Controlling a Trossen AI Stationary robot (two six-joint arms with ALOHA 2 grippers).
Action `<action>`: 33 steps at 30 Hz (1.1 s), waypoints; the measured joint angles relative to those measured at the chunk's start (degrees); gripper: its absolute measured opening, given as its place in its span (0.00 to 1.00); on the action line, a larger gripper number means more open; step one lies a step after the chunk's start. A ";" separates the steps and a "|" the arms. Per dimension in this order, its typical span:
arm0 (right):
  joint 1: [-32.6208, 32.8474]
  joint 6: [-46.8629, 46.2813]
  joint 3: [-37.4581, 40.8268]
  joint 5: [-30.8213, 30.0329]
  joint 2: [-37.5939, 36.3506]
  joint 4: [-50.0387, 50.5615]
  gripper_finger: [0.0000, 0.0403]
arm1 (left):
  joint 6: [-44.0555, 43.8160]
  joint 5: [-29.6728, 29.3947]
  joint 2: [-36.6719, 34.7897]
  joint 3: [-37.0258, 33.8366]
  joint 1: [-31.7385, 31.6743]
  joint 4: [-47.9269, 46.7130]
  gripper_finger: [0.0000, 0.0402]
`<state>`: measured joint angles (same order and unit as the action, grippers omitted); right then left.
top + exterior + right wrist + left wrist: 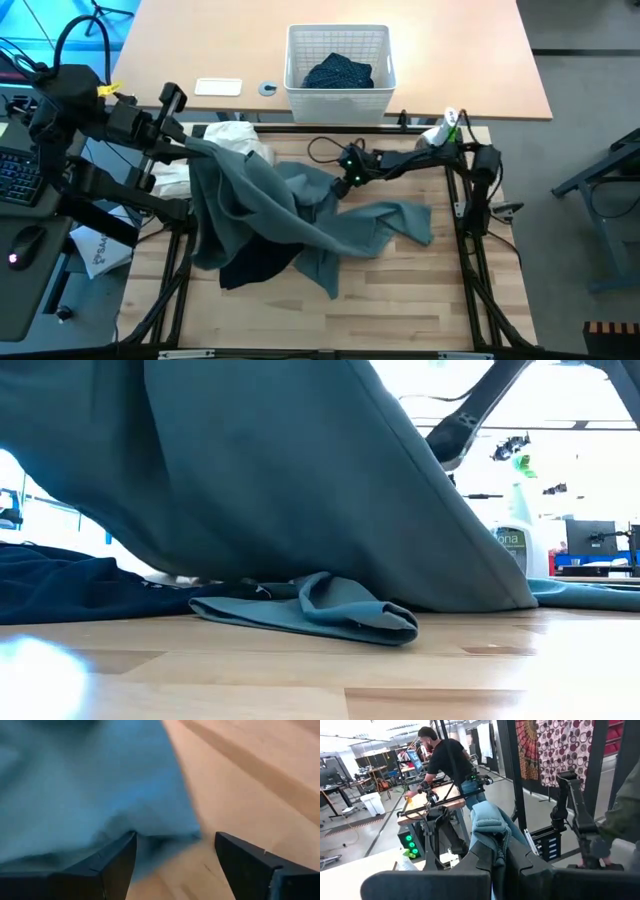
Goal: Fold Laundry from Bin
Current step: Fold the green pants
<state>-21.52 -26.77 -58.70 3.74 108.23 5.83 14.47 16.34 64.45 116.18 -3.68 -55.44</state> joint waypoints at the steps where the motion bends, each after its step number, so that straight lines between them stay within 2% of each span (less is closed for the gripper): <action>1: 0.00 1.48 -1.44 -0.14 1.21 -0.19 0.66 | 0.31 -0.19 0.00 0.00 0.00 0.00 0.00; 4: 0.36 5.49 -5.28 -3.12 4.80 1.09 0.60 | 0.62 -0.75 -0.02 0.00 -0.03 0.00 0.00; 6: 0.69 6.75 -7.43 -5.83 6.57 2.19 0.52 | 0.71 -1.74 -0.02 0.00 -0.04 0.02 0.00; 8: 0.63 7.67 -8.99 -7.58 7.12 3.28 0.40 | 1.16 -2.08 0.00 0.00 -0.04 0.08 0.00; 10: 0.45 8.74 -9.99 -10.14 7.04 5.23 0.25 | 1.32 -2.19 0.00 0.00 -0.04 0.31 0.00; 12: 0.11 10.57 -10.93 -15.08 5.08 10.56 0.08 | 1.26 -2.04 0.00 -0.02 -0.04 1.61 0.00; 13: -0.16 11.79 -11.75 -17.90 3.45 13.53 0.04 | 1.26 -1.95 0.00 -0.02 -0.03 2.18 0.00; 17: 0.43 16.33 -17.17 -34.10 -6.49 26.43 0.04 | 1.24 -1.60 -0.17 -0.02 -0.06 3.13 0.00; 21: 3.70 25.07 -25.06 -49.43 -17.06 39.01 0.02 | 1.24 -0.85 -0.28 -0.02 0.00 3.10 0.00; 25: 7.05 35.76 -33.05 -58.91 -25.85 39.83 0.02 | 1.55 1.20 -0.11 -0.02 -0.02 3.09 0.00; 28: 8.11 40.15 -36.46 -58.95 -28.86 38.67 0.01 | 1.67 1.88 -0.07 -0.02 0.00 2.95 0.00; 33: 6.69 37.15 -32.77 -47.25 -29.41 40.37 0.03 | 1.65 1.84 -0.13 -0.02 -0.04 0.04 0.00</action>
<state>-14.83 10.39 -91.48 -43.50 78.81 46.20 16.12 18.19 64.32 116.16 -3.73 -55.40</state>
